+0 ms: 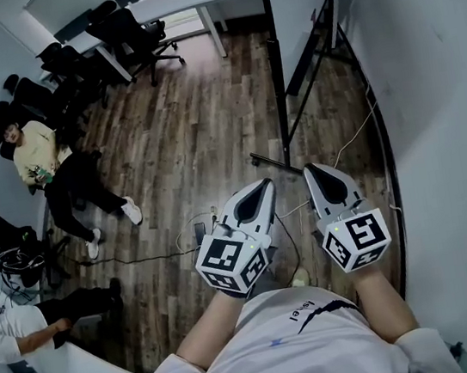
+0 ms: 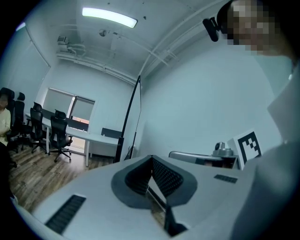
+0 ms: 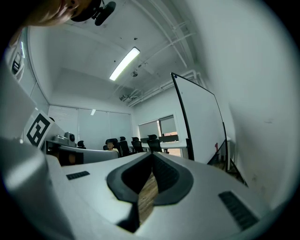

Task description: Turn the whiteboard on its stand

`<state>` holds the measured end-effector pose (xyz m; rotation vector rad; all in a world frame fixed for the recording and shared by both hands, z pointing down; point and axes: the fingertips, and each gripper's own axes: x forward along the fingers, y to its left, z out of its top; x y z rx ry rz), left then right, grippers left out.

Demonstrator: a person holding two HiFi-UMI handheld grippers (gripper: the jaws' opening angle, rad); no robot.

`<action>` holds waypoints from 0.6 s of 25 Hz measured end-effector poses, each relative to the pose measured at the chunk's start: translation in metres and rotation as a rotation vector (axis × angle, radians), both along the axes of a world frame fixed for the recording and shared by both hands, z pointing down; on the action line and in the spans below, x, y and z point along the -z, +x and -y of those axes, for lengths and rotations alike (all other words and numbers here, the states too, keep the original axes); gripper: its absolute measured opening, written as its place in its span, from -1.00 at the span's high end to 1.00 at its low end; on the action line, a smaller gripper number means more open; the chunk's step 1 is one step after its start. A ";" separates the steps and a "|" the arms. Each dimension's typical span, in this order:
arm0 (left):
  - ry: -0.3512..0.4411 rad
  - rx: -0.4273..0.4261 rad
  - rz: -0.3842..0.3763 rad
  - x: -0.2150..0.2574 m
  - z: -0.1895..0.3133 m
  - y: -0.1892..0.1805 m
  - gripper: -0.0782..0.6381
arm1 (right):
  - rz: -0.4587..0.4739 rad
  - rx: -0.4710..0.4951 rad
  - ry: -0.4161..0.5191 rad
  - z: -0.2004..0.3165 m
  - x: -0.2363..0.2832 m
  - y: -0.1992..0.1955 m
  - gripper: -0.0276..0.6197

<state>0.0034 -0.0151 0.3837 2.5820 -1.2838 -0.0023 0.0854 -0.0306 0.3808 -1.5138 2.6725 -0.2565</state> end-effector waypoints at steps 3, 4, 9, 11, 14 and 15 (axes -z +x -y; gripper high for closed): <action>-0.005 0.003 0.004 -0.004 0.005 0.000 0.75 | 0.007 0.001 -0.007 0.005 -0.005 0.000 0.87; -0.004 0.003 0.004 -0.004 0.007 0.000 0.75 | 0.006 0.001 -0.008 0.007 -0.006 0.000 0.87; -0.001 -0.009 0.000 -0.008 0.029 -0.002 0.75 | -0.006 -0.014 -0.019 0.030 -0.011 -0.003 0.87; -0.001 -0.013 -0.007 -0.011 0.042 -0.006 0.75 | -0.014 -0.019 -0.025 0.043 -0.016 -0.006 0.87; 0.002 -0.023 -0.015 -0.016 0.068 -0.015 0.75 | -0.028 -0.031 -0.034 0.068 -0.023 -0.014 0.87; 0.004 -0.028 -0.016 -0.017 0.079 -0.018 0.75 | -0.032 -0.038 -0.037 0.079 -0.025 -0.017 0.87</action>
